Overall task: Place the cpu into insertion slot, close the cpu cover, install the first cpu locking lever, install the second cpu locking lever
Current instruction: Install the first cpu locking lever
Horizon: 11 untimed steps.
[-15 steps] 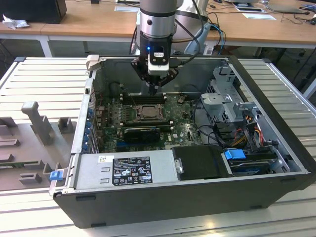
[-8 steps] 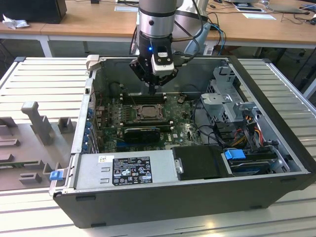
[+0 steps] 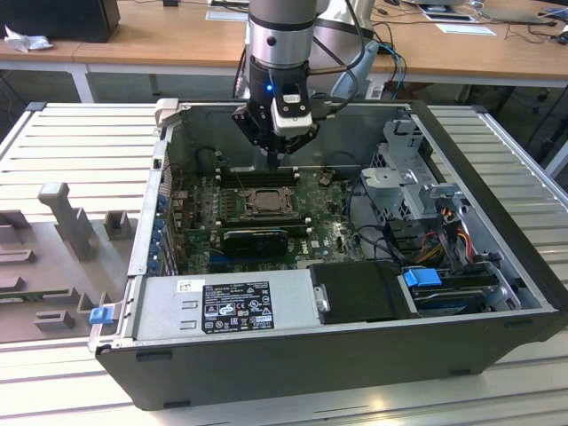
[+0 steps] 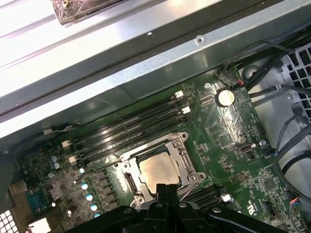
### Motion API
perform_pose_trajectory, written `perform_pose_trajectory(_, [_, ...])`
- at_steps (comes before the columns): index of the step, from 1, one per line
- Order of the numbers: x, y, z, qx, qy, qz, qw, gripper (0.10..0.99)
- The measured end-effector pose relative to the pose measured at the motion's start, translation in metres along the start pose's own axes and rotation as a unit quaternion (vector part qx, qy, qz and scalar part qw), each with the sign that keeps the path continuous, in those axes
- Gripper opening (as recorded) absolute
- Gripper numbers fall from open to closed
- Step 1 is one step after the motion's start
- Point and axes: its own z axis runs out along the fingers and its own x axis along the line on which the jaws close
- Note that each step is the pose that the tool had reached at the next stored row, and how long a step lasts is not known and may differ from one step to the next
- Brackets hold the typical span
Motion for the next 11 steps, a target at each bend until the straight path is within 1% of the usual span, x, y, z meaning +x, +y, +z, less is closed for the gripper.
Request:
perform_pose_trajectory(2, [0.0001,0.0000,0.0000,-0.0013,0.0006,0.000,1.0000,0.106])
perform_pose_trajectory(7, [0.0013,-0.0006,0.0001,-0.0025,0.0012,-0.006,1.0000,0.106])
perform_pose_trajectory(8, [0.0013,-0.0006,0.0001,-0.0024,0.0014,-0.013,0.9999,0.106])
perform_pose_trajectory(10, [0.0016,-0.0008,0.0002,-0.0023,0.0021,-0.041,0.9992,0.106])
perform_pose_trajectory(11, [0.0039,-0.0018,0.0006,-0.0024,0.0023,-0.046,0.9989,0.106])
